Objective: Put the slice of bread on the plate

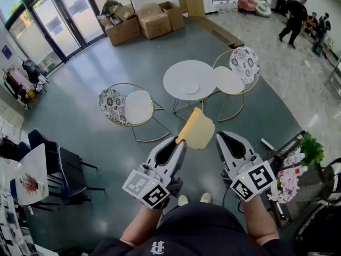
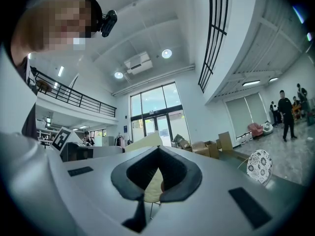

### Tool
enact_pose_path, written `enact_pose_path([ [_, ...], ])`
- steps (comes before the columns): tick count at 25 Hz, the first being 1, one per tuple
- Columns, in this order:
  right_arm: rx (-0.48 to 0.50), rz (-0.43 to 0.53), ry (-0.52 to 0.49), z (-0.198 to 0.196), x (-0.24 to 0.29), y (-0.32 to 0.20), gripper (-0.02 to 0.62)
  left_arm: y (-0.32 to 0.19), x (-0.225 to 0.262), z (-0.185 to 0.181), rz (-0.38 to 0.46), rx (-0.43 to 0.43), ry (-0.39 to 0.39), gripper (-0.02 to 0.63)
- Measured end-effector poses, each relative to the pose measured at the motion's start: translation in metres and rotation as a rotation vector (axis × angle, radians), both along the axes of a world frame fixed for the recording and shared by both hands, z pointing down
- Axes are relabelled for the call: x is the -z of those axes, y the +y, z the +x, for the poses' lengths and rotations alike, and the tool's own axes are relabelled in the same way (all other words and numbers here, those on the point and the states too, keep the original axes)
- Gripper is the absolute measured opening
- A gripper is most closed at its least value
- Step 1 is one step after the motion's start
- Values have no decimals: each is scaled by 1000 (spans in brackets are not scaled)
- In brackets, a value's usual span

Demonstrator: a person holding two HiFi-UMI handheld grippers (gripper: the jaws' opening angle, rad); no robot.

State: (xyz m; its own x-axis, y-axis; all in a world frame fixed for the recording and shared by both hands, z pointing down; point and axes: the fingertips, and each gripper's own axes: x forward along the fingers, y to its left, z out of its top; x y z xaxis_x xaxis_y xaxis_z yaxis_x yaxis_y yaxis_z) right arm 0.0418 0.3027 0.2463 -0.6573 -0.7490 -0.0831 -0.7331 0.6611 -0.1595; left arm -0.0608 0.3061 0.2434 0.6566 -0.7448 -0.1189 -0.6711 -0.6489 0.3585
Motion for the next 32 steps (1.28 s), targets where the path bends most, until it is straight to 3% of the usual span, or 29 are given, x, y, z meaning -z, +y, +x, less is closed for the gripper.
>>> enact_pose_path([
  [12, -3, 12, -23, 12, -2, 0, 5, -3, -6, 1, -6, 22, -10, 81],
  [32, -9, 10, -55, 65, -14, -19, 6, -23, -21, 50, -30, 24, -27, 81],
])
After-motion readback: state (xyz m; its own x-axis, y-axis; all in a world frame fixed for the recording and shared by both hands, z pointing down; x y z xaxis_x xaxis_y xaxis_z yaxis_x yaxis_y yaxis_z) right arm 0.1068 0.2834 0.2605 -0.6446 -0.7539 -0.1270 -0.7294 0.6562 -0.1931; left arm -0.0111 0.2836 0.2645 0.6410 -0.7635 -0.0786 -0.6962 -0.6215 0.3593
